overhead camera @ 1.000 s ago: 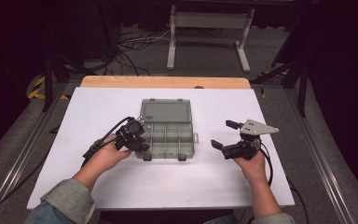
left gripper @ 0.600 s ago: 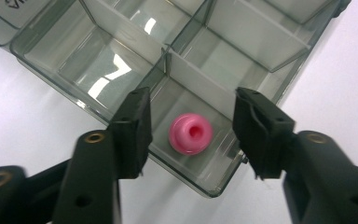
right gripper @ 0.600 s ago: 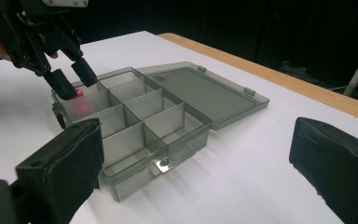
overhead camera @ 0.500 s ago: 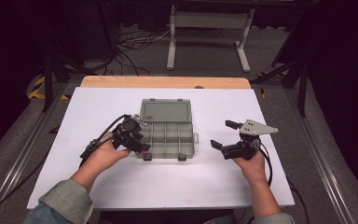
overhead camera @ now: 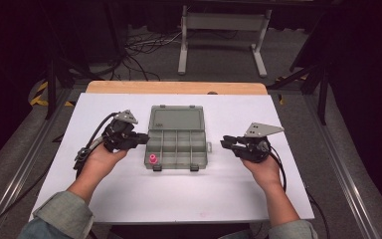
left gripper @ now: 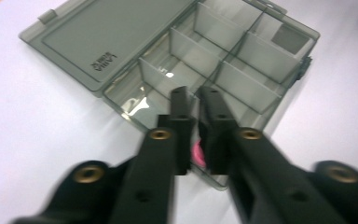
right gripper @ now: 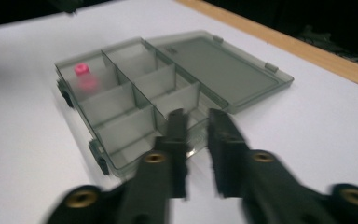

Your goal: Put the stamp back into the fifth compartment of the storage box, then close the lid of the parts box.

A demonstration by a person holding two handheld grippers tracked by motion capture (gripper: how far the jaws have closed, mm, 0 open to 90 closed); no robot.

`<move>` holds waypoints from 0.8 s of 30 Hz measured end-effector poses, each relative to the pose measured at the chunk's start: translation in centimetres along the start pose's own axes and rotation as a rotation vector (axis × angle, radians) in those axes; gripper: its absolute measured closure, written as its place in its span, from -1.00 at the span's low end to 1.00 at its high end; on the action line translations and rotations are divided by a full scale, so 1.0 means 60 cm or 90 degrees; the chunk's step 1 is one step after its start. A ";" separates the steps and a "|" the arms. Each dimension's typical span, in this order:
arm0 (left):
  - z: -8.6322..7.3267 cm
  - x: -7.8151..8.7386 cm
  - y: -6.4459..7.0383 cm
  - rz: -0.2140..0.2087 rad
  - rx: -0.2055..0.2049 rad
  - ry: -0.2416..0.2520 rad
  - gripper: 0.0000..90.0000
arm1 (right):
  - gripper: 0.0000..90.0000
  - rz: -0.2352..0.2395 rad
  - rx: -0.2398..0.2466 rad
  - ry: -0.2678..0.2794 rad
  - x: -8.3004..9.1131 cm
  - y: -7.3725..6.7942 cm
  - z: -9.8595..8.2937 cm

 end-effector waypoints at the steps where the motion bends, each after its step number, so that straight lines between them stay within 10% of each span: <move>1: 0.000 0.001 -0.001 0.001 0.001 -0.001 1.00 | 0.96 -0.005 0.005 -0.016 -0.003 0.000 0.003; 14: 0.008 0.012 -0.043 0.061 -0.007 -0.024 1.00 | 1.00 -0.015 0.050 -0.128 -0.032 0.014 0.043; 24: 0.011 -0.006 -0.083 0.070 0.076 -0.017 1.00 | 1.00 -0.004 0.037 -0.150 -0.056 0.049 0.064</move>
Point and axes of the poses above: each handheld gripper's, and its own axes: x roughly backward along the jaws, z roughly out of its top, y roughly to its right, the point moved 5 cm from there along -x, roughly forward along the jaws, and after that the axes turned 1 degree about -y, right-handed, at the moved point
